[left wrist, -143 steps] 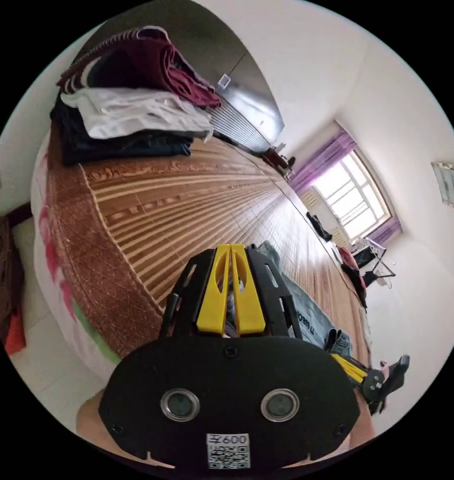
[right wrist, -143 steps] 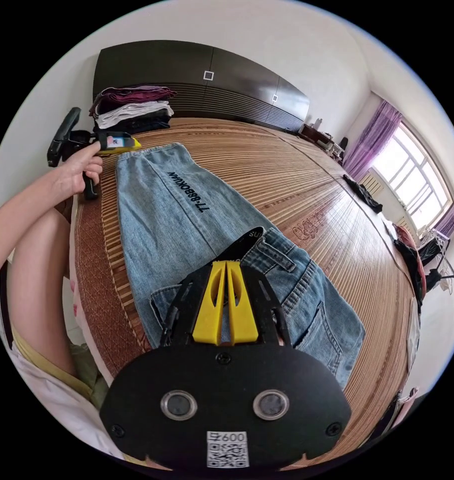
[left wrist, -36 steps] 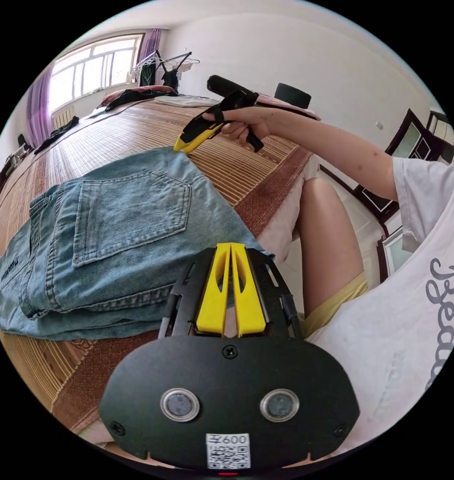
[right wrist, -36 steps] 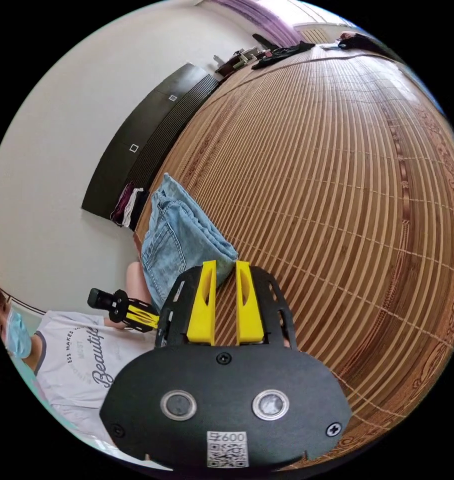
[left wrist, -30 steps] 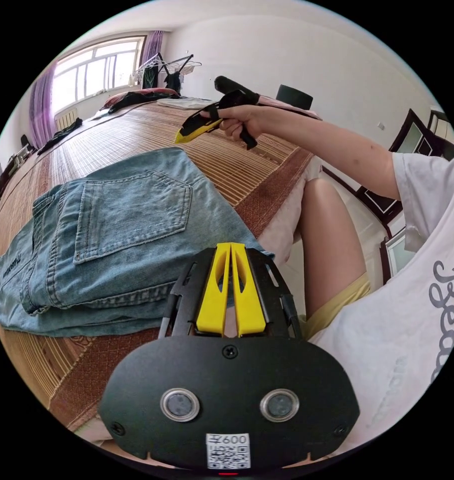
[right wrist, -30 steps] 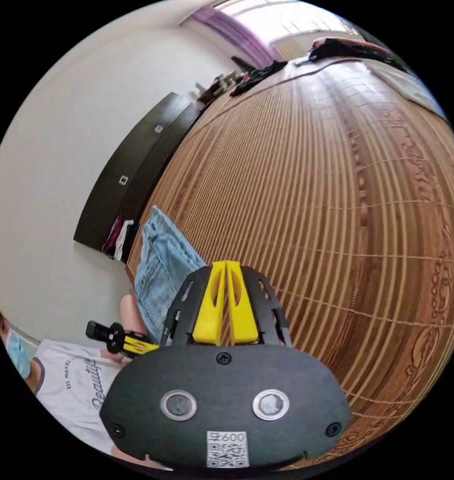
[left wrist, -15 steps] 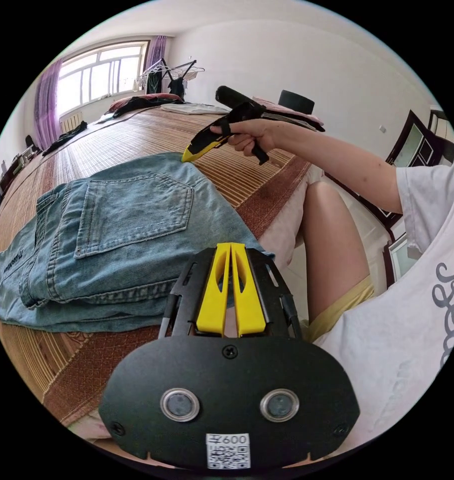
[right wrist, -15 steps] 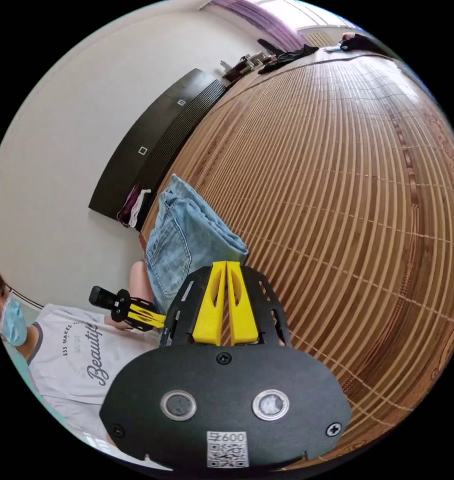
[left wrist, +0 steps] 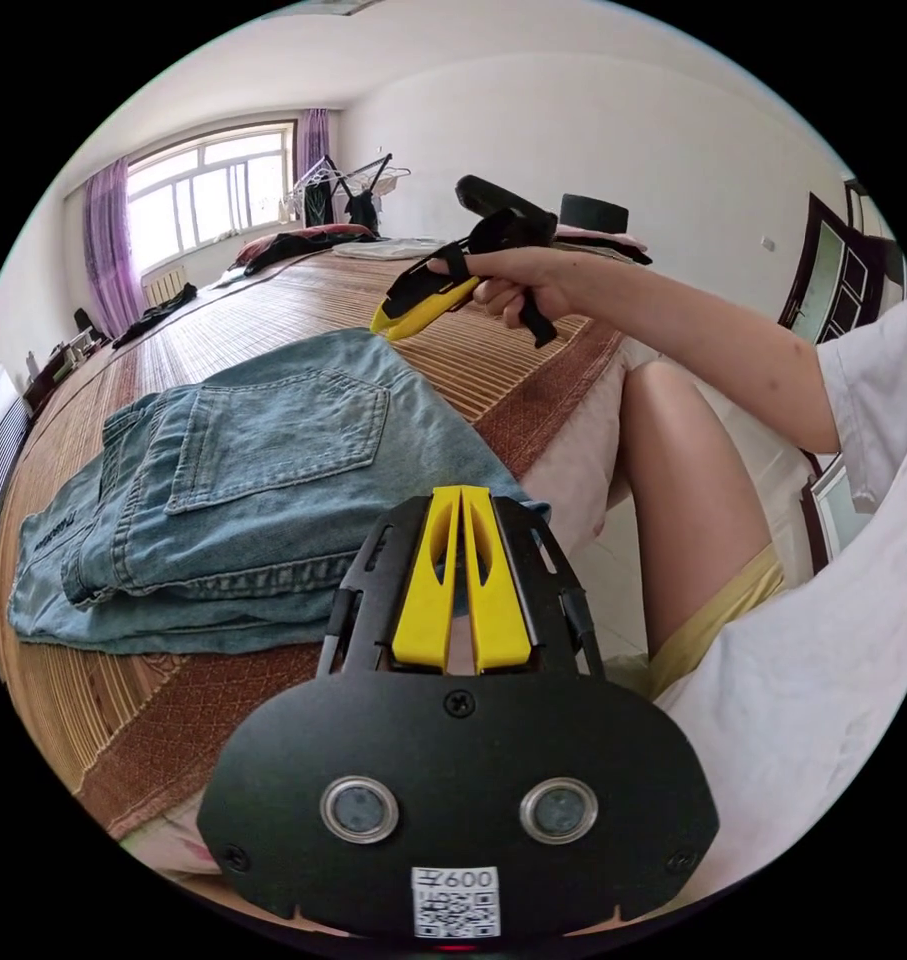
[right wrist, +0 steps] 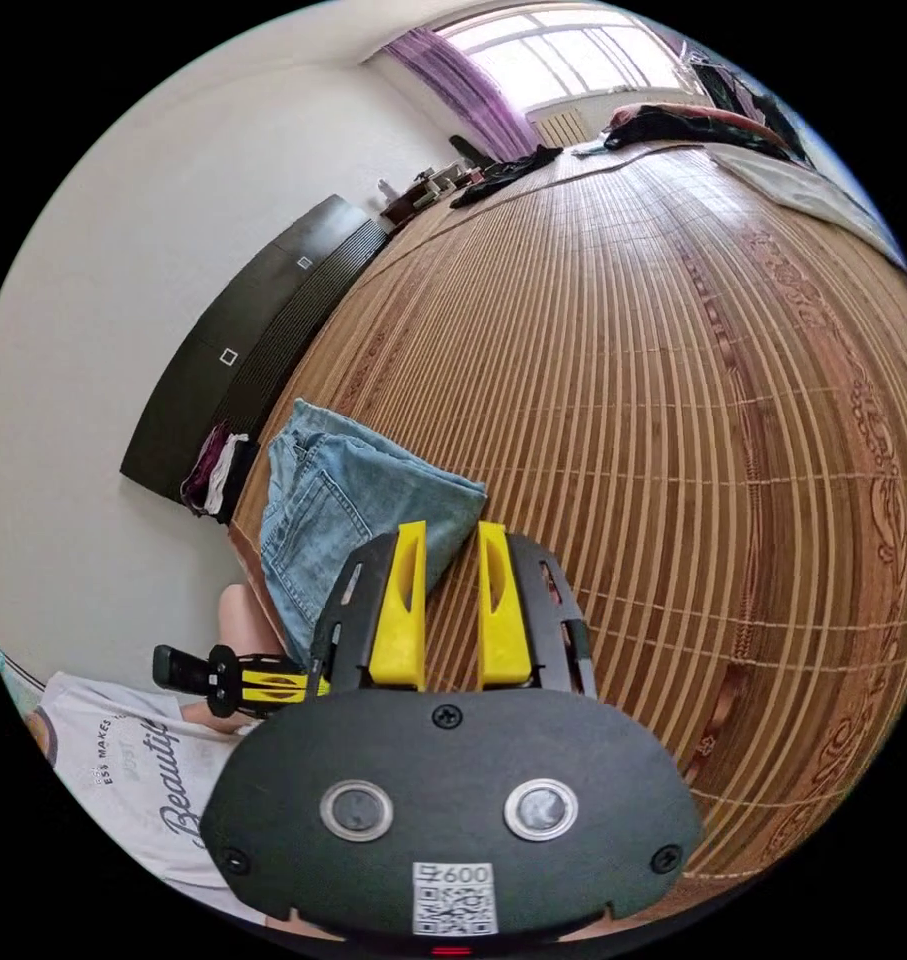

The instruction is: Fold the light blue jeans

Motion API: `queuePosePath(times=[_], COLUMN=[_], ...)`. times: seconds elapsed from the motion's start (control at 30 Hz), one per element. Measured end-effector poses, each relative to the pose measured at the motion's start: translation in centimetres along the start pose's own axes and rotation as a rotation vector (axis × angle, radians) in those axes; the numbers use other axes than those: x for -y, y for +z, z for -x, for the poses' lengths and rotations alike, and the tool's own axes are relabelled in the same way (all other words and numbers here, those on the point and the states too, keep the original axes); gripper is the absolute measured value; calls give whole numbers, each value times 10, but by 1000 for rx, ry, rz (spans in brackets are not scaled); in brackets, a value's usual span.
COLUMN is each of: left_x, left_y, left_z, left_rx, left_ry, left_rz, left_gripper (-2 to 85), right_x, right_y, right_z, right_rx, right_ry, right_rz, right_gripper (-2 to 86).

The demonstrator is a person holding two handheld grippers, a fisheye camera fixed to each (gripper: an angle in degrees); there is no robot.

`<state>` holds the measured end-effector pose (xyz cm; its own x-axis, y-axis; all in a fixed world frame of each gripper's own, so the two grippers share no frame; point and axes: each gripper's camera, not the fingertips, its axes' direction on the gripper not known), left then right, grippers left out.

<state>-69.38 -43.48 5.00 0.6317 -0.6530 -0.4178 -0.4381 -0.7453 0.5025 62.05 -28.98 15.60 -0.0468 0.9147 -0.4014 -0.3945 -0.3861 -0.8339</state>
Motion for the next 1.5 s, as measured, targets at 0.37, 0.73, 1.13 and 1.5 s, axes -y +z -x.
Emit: queuePosePath(times=[0.37,0.73,1.13,1.5], left_x=[101,245,19,62], left_y=[-99,-212,-629,-689], left_z=[-10,-20,370,445], left_rx=[-90,-142,-47,36], left_ry=[-120,45,-1229,-1373], left_rz=[38,114,-413,-423], left_gripper=[4,12,178,153], right_x=[11,73,-91,-190], right_y=[110,275,230,267], right_z=[-108,-105,-188,-209], right_rx=[-40,-422,-296,-77], right_ry=[-67,-236,-370,-492], right_rz=[26,81,-181,-163], right_gripper=[-8,-8,-9,-9])
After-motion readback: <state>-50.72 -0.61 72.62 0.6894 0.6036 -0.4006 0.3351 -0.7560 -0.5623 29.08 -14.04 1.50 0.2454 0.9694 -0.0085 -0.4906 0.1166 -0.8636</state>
